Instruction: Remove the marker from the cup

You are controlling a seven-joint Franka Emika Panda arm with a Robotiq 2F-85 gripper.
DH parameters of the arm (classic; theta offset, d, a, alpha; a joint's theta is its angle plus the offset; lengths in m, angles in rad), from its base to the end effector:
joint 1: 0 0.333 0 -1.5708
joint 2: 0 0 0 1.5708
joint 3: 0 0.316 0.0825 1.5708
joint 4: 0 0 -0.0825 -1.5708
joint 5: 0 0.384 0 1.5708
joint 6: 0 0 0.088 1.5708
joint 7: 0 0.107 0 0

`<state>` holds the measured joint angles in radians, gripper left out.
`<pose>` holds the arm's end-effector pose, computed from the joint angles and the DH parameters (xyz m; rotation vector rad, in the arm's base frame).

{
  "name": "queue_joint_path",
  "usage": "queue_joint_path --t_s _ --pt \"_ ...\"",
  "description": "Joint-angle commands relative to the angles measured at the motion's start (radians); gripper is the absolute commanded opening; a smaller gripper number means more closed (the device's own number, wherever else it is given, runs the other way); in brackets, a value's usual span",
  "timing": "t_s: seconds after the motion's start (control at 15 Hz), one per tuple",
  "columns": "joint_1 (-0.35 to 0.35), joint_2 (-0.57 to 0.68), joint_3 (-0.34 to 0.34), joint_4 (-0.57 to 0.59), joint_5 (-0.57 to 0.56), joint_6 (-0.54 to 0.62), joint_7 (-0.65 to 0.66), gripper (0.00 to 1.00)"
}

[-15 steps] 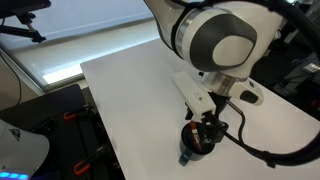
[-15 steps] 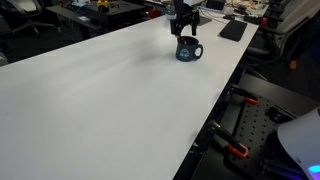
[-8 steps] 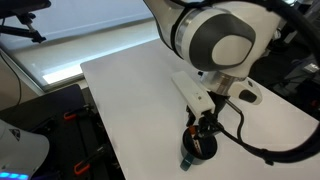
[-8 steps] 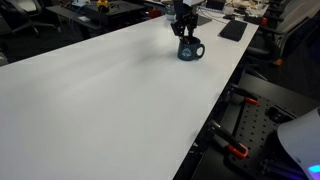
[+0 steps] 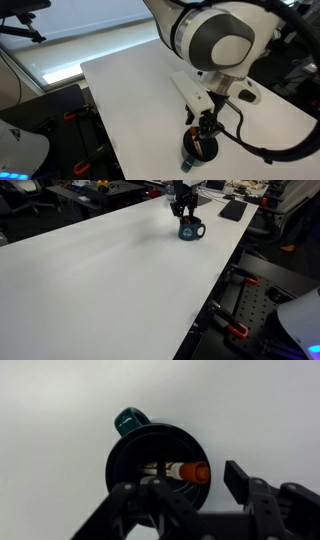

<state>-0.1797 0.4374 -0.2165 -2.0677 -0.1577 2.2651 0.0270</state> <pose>0.5194 -0.2221 0.2058 2.9270 -0.4402 -0.3980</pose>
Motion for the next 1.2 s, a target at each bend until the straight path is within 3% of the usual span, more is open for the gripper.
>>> queue_joint_path --t_s 0.0,0.2,0.33,0.73,1.13 --pt "0.004 -0.011 0.001 -0.006 -0.009 -0.019 0.009 0.32" --pt "0.003 -0.01 0.002 -0.002 -0.007 -0.02 0.006 0.08" --pt "0.003 -0.013 0.003 0.001 -0.007 -0.024 0.004 0.04" --pt "0.006 -0.015 -0.002 -0.006 -0.012 0.008 0.025 0.06" --pt "-0.008 -0.019 0.008 0.017 0.056 0.012 0.079 0.06"
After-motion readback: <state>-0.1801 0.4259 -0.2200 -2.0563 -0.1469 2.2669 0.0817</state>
